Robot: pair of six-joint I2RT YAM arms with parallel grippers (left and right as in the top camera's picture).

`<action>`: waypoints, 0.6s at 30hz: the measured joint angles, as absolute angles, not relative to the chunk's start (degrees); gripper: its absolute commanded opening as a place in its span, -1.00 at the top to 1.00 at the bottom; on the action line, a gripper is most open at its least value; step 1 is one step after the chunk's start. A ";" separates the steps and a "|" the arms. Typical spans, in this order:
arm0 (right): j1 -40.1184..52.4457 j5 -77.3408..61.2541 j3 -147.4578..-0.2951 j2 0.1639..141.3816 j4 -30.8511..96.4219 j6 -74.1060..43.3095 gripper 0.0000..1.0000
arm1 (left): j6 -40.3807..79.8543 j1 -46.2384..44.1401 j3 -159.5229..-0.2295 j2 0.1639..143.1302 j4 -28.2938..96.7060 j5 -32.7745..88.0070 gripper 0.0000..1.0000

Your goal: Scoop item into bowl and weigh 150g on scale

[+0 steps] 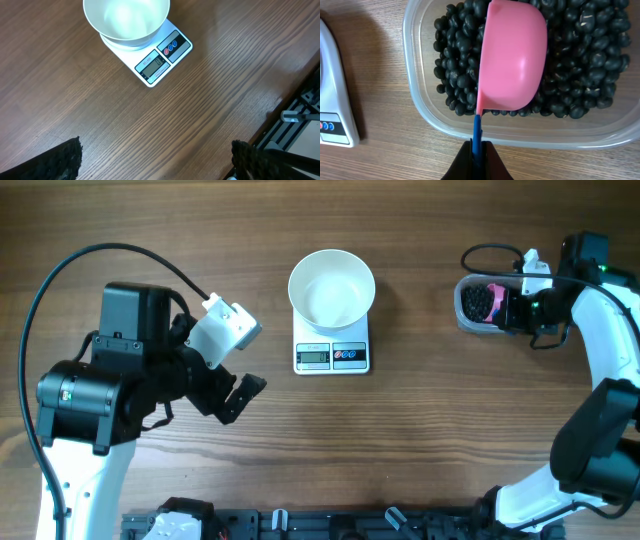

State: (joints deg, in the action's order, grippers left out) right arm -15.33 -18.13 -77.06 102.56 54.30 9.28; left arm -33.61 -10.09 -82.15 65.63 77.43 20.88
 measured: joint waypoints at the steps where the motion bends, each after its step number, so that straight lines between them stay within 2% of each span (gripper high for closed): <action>1: -15.33 -18.41 -77.06 102.67 54.35 9.23 0.91 | -33.61 -10.09 -82.15 65.63 77.43 20.88 -1.00; 11: -16.08 -20.18 -77.06 103.37 55.40 9.06 0.91 | -33.61 -10.09 -82.15 65.63 77.41 20.88 -1.00; 18: -19.97 -25.67 -77.03 104.18 56.14 9.06 0.91 | -33.61 -10.09 -82.15 65.63 77.43 20.88 -1.00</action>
State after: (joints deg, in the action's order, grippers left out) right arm -19.97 -25.67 -77.03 104.18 56.14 9.06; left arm -33.61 -10.09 -82.15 65.63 77.43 20.88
